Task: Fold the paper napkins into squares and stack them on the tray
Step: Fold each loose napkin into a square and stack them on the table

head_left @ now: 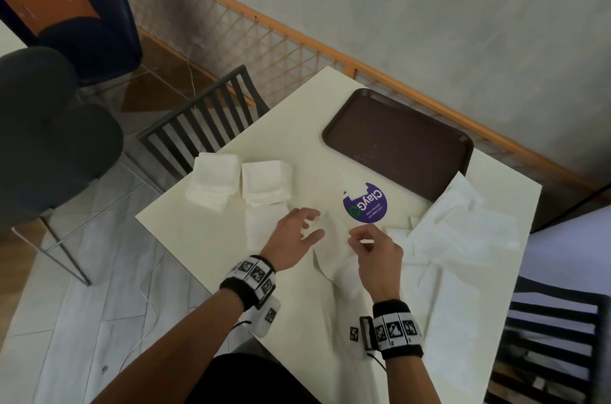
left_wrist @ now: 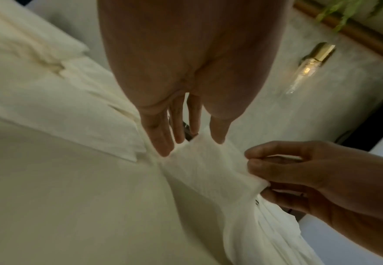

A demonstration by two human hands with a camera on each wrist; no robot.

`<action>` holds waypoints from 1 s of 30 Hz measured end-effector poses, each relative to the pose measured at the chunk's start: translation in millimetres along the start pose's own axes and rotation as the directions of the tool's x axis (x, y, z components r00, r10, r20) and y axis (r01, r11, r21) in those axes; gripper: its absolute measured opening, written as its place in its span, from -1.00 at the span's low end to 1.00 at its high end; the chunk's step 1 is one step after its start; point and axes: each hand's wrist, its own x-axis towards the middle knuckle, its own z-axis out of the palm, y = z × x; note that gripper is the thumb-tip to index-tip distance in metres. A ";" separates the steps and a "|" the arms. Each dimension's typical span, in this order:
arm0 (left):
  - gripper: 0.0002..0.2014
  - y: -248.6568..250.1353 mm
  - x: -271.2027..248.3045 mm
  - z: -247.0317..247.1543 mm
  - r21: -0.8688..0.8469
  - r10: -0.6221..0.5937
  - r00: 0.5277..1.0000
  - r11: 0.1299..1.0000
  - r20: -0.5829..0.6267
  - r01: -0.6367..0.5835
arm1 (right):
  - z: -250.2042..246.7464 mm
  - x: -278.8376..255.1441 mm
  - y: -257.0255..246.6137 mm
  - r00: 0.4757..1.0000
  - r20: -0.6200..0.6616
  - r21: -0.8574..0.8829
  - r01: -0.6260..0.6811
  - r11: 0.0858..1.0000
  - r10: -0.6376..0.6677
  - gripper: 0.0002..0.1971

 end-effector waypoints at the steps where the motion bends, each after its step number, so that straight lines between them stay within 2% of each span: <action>1: -0.57 2.5 5.8 5.2 -0.016 -0.023 0.999 1.000 0.032 0.023 | -3.8 -3.7 -1.4 1.000 0.001 0.040 0.017 0.999 -0.017 -0.81; 4: -0.55 6.2 14.6 16.4 -0.056 -0.032 0.998 0.998 0.055 0.035 | -17.5 -14.0 -7.3 1.000 -0.005 0.119 0.024 0.993 -0.023 -0.81; 10: -0.88 17.2 9.8 24.2 -0.195 0.018 0.989 0.980 -0.148 -0.047 | -42.7 -18.9 0.5 0.994 0.001 0.226 -0.103 0.969 0.105 -0.80; 13: -0.92 20.8 6.9 27.9 -0.251 0.029 0.980 0.965 -0.196 -0.079 | -48.1 -18.8 7.3 0.986 0.023 0.269 -0.166 0.949 0.165 -0.80; 16: -0.91 27.1 4.1 28.0 -0.293 0.060 0.968 0.947 -0.244 -0.132 | -50.2 -13.6 17.7 0.990 -0.010 0.097 -0.137 0.986 0.139 -0.81; 19: -0.98 36.6 0.0 23.4 -0.215 0.178 0.969 0.953 -0.174 -0.214 | -49.9 -8.5 21.5 1.000 -0.021 -0.095 -0.019 0.995 0.017 -0.90; 21: -0.96 45.6 -0.7 17.2 -0.192 0.207 0.973 0.956 -0.099 -0.222 | -48.2 -4.5 16.8 0.998 0.034 -0.106 0.060 0.993 -0.057 -0.78; 23: -0.93 53.0 0.2 13.1 -0.203 0.216 0.975 0.953 -0.057 -0.223 | -45.3 -0.7 12.1 0.981 0.164 -0.116 0.120 0.986 -0.100 -0.64; 25: -0.90 54.2 0.8 11.0 -0.207 0.194 0.980 0.958 -0.046 -0.199 | -42.2 3.7 14.4 0.954 0.299 -0.230 0.104 0.968 -0.032 -0.51; 26: -0.90 52.7 -0.3 10.7 -0.207 0.178 0.983 0.961 -0.047 -0.184 | -41.9 5.1 18.4 0.946 0.323 -0.340 0.106 0.935 0.010 -0.48; 28: -0.90 46.8 -5.3 12.2 -0.194 0.163 0.985 0.966 -0.050 -0.170 | -42.4 5.9 32.8 0.951 0.303 -0.530 0.107 0.841 0.069 -0.43; 30: -0.89 39.6 -12.4 14.8 -0.171 0.131 0.990 0.976 -0.043 -0.136 | -42.7 5.8 47.9 0.949 0.281 -0.566 0.044 0.823 0.142 -0.43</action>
